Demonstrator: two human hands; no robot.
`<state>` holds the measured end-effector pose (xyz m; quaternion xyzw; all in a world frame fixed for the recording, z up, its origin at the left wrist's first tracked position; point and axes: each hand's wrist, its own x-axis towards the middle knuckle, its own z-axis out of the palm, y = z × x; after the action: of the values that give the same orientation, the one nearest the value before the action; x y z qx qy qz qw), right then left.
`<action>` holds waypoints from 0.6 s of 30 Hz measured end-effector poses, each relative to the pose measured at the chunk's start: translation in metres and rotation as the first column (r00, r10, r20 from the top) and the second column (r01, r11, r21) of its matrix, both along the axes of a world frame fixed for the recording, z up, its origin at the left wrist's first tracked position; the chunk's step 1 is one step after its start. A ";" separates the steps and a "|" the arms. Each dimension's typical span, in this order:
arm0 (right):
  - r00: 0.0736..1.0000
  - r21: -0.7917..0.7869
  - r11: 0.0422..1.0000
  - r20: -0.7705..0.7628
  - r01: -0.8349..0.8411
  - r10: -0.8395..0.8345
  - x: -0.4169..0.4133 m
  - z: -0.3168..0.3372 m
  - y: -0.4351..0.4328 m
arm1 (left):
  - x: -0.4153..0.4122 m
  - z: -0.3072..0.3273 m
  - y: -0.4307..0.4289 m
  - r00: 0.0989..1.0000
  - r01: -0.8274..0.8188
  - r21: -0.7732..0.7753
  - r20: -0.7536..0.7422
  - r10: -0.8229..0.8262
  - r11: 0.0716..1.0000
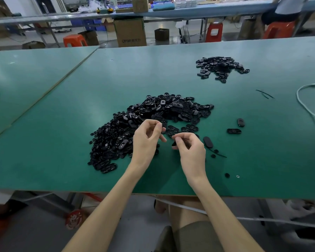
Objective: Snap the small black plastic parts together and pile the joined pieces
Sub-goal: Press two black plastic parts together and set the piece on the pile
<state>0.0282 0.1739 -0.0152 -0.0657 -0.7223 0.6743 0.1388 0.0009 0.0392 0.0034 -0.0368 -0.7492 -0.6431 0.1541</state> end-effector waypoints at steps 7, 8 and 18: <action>0.999 -0.071 0.997 -0.040 -0.021 0.019 0.000 0.000 0.001 | -0.002 -0.012 0.013 1.000 -0.009 0.142 0.013 0.007 0.990; 0.999 -0.070 0.997 -0.048 -0.029 0.026 0.000 0.000 0.002 | -0.002 -0.013 0.013 1.000 -0.019 0.155 0.004 0.019 0.988; 0.990 -0.121 0.992 -0.141 -0.029 0.012 -0.001 -0.002 0.005 | 0.000 -0.014 0.010 1.000 0.030 0.234 0.000 -0.031 0.972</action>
<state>0.0273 0.1784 -0.0172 -0.0192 -0.6687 0.7217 0.1778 0.0004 0.0497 -0.0106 -0.0286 -0.6678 -0.7294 0.1459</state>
